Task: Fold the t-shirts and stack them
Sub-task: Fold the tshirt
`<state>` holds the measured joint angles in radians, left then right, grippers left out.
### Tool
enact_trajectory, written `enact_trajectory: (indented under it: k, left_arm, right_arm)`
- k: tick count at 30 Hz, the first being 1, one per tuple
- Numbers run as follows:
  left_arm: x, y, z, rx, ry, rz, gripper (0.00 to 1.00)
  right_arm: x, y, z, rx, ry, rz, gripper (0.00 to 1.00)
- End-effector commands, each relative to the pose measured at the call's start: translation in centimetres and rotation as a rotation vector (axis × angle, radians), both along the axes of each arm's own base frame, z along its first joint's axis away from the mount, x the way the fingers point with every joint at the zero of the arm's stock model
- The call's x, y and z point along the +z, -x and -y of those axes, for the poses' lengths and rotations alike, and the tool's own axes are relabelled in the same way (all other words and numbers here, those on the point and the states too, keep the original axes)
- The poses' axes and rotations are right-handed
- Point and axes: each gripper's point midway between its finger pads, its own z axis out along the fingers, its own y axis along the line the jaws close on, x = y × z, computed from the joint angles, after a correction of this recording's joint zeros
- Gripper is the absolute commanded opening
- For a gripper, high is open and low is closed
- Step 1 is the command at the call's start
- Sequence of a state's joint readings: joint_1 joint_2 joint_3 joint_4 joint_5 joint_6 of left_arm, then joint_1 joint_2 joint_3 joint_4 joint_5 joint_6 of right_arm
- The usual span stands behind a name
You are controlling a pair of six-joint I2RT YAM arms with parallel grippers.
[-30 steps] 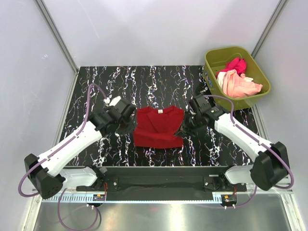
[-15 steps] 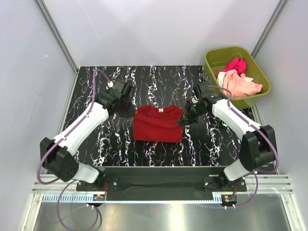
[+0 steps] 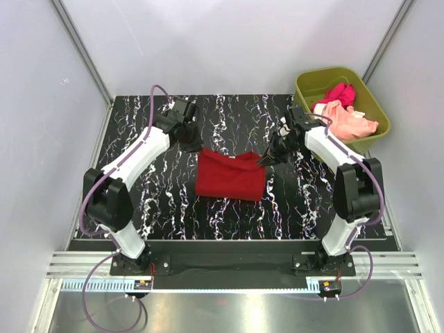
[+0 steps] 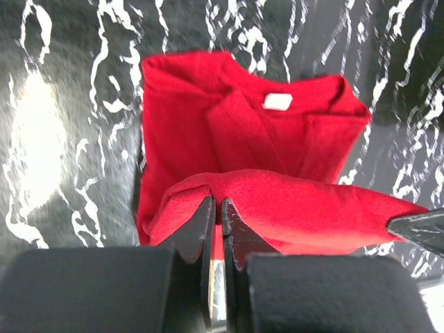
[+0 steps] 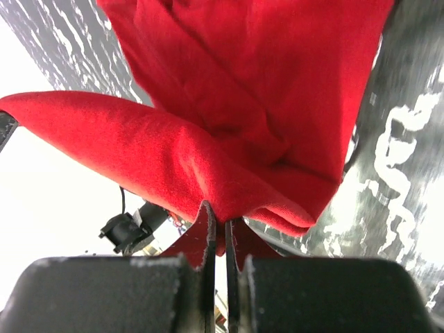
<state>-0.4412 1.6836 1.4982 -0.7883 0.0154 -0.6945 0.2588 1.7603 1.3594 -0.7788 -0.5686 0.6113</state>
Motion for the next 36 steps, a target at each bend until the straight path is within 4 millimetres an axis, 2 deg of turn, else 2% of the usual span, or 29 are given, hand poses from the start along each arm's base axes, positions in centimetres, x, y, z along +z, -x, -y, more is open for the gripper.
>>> enact_trajectory:
  k: [1, 3, 4, 6, 7, 8, 9, 10, 11, 12, 13, 14, 15, 16, 17, 18, 19, 20, 21, 22, 24, 25, 27, 28, 29, 31, 33, 35, 36]
  left_arm:
    - [1.4, -3.1, 0.0, -0.018, 0.028, 0.081, 0.00]
    - [0.1, -4.1, -0.1, -0.016, 0.006, 0.077, 0.00]
    - [-0.1, -4.7, -0.4, -0.011, 0.005, 0.081, 0.00]
    - [-1.6, -5.7, -0.4, -0.018, -0.015, 0.068, 0.00]
    - [-1.5, -6.5, -0.5, -0.016, -0.025, 0.089, 0.00]
    - [-2.4, -7.0, -0.5, -0.025, -0.049, 0.081, 0.15]
    - [-2.3, -7.9, -0.8, -0.020, -0.075, 0.108, 0.22]
    - [-1.5, -9.3, -1.1, -0.011, -0.100, 0.161, 0.25]
    - [-1.1, -10.1, -1.3, -0.029, -0.135, 0.189, 0.35]
    - [-0.9, -10.7, -1.6, -0.030, -0.164, 0.200, 0.39]
    - [0.7, -11.2, -2.6, -0.021, -0.224, 0.228, 0.40]
    - [1.1, -11.0, -3.5, -0.008, -0.267, 0.226, 0.42]
    - [3.3, -10.4, -4.3, 0.010, -0.284, 0.264, 0.50]
    - [4.2, -9.9, -4.9, 0.021, -0.291, 0.279, 0.52]
    - [3.8, -9.0, -5.0, 0.016, -0.283, 0.270, 0.54]
    - [4.2, -8.1, -4.7, -0.001, -0.257, 0.275, 0.53]
    - [5.6, -7.1, -3.6, -0.041, -0.180, 0.306, 0.51]
    - [5.5, -6.4, -2.9, -0.055, -0.132, 0.295, 0.50]
    - [3.7, -5.3, -2.4, -0.083, -0.102, 0.257, 0.46]
    - [3.4, -4.4, -1.4, -0.123, -0.048, 0.242, 0.44]
    - [0.7, -2.9, -0.9, -0.163, -0.026, 0.192, 0.44]
    - [0.4, -2.9, -0.2, -0.200, 0.005, 0.203, 0.45]
    - [-0.8, -2.8, -0.2, -0.256, -0.019, 0.207, 0.48]
    - [-1.2, -2.9, -0.3, -0.287, -0.043, 0.207, 0.50]
    - [-2.8, -3.2, -0.3, -0.305, -0.068, 0.169, 0.51]
    - [-3.3, -3.9, -0.7, -0.320, -0.114, 0.153, 0.54]
    - [-4.8, -4.6, -0.9, -0.317, -0.140, 0.128, 0.60]
    - [-5.0, -5.6, -0.5, -0.324, -0.136, 0.130, 0.63]
    - [-6.1, -5.7, -0.6, -0.320, -0.150, 0.099, 0.63]
  right_arm:
    - [-0.2, -2.7, -0.2, 0.045, -0.033, 0.065, 0.04]
    - [-0.2, -4.1, -0.1, 0.050, -0.039, 0.087, 0.09]
    - [-1.4, -4.5, -0.1, 0.060, -0.032, 0.068, 0.10]
    - [-1.6, -6.0, 0.2, 0.063, -0.033, 0.087, 0.19]
    - [-2.8, -6.8, 0.8, 0.058, -0.019, 0.074, 0.22]
    - [-2.6, -7.9, 1.0, 0.055, -0.010, 0.096, 0.26]
    - [-2.9, -8.5, 1.5, 0.050, 0.005, 0.097, 0.39]
    - [-3.1, -9.7, 2.6, 0.025, 0.038, 0.111, 0.39]
    - [-3.2, -9.9, 3.1, 0.017, 0.051, 0.103, 0.38]
    - [-3.1, -10.1, 3.5, 0.017, 0.070, 0.113, 0.44]
    - [-2.3, -10.3, 4.2, 0.014, 0.113, 0.133, 0.51]
    - [-2.1, -10.3, 4.7, 0.019, 0.142, 0.142, 0.60]
    - [-1.8, -10.3, 5.4, 0.030, 0.183, 0.158, 0.63]
    - [-1.0, -10.4, 6.1, 0.025, 0.227, 0.184, 0.63]
    - [-0.6, -9.8, 6.2, 0.032, 0.232, 0.179, 0.63]
    - [-0.3, -9.5, 5.8, 0.032, 0.218, 0.185, 0.63]
    - [0.3, -8.1, 4.9, 0.052, 0.180, 0.190, 0.63]
    - [0.7, -8.1, 4.0, 0.063, 0.156, 0.222, 0.63]
    - [1.2, -7.4, 2.8, 0.065, 0.129, 0.225, 0.63]
    - [0.2, -6.2, 2.2, 0.063, 0.080, 0.173, 0.63]
    - [-0.2, -6.1, 1.0, 0.027, -0.002, 0.146, 0.61]
    - [-1.0, -5.5, 0.8, 0.027, -0.016, 0.112, 0.61]
    - [-2.1, -5.8, 1.2, 0.017, 0.014, 0.124, 0.63]
    - [-2.5, -5.9, 1.5, 0.019, 0.037, 0.123, 0.66]
    - [-2.8, -5.9, 1.7, 0.028, 0.056, 0.124, 0.71]
    - [-3.7, -6.6, 2.4, 0.052, 0.111, 0.140, 0.78]
    - [-4.5, -7.3, 2.6, 0.069, 0.133, 0.145, 0.82]
    - [-5.2, -7.7, 2.7, 0.072, 0.150, 0.136, 0.82]
    - [-5.6, -7.8, 2.7, 0.078, 0.154, 0.134, 0.84]
